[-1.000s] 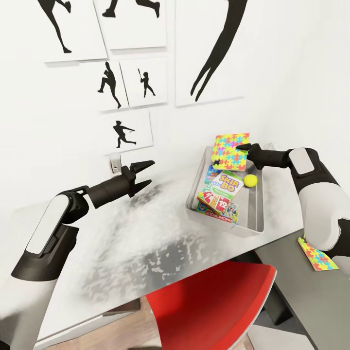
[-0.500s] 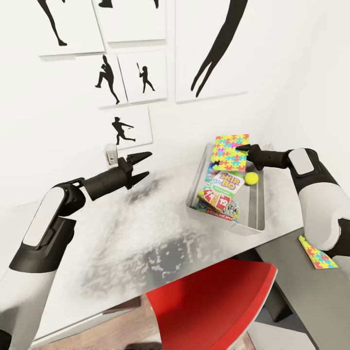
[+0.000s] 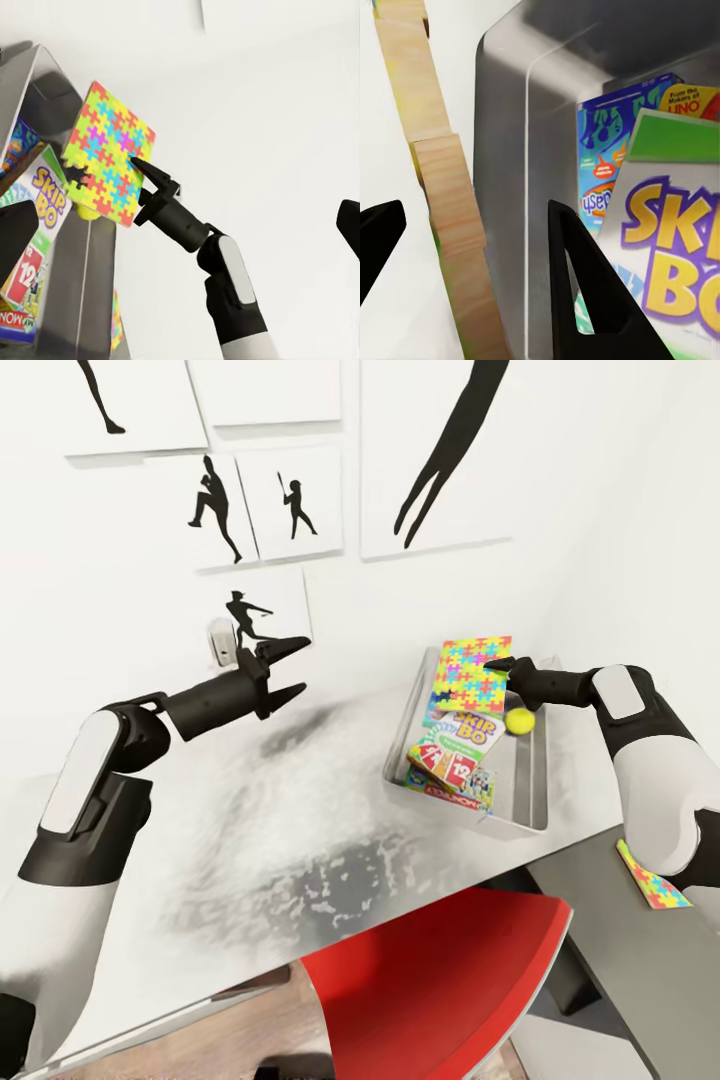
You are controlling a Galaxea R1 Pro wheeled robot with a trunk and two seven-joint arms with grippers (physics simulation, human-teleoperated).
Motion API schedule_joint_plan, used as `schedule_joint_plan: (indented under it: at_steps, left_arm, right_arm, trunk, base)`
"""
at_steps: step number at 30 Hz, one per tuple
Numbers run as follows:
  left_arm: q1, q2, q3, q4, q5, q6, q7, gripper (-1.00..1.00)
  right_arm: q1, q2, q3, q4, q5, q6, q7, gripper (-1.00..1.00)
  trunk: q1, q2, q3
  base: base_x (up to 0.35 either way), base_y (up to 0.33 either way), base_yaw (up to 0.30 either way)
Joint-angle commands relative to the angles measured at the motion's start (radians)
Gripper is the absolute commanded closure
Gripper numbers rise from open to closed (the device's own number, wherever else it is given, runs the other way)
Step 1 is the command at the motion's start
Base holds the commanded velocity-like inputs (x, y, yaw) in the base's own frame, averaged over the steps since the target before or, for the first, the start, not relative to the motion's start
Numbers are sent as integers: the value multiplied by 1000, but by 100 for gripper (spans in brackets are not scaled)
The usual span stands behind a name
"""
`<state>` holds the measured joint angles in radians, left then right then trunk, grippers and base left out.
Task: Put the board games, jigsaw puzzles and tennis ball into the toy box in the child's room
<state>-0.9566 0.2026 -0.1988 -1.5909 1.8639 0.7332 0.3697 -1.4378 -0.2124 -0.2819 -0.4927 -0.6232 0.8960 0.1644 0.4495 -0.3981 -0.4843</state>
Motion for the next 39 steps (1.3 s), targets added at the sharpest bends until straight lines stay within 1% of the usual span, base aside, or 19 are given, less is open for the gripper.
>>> schedule_joint_plan:
  at_steps: [1, 4, 11, 27, 39]
  left_arm:
    - [-3, 0, -1, -1, 20, -1, 20, -100]
    - [-7, -1, -1, -1, 38, -1, 42, -100]
    - [-10, -1, -1, -1, 52, -1, 60, -100]
    - [-11, -2, -1, -1, 58, -1, 66, -100]
    - [-11, -2, -2, -1, 59, -1, 66, -100]
  right_arm:
    - [-1, 1, -6, 0, 10, 5, 8, 100]
    - [-1, 1, -6, 0, 10, 5, 8, 100]
    - [-1, 2, -5, 0, 10, 5, 8, 100]
    - [-1, 1, -5, 0, 10, 4, 8, 100]
    - [0, 1, -5, -2, 8, 4, 10, 100]
  trunk:
    - [0, -2, -3]
    - [0, -2, -8]
    - [0, -2, -20]
    - [0, -2, -46]
    - [0, -2, -50]
  base:
    - [0, 0, 0]
    - [0, 0, 0]
    - [0, 0, 0]
    - [0, 0, 0]
    - [0, 0, 0]
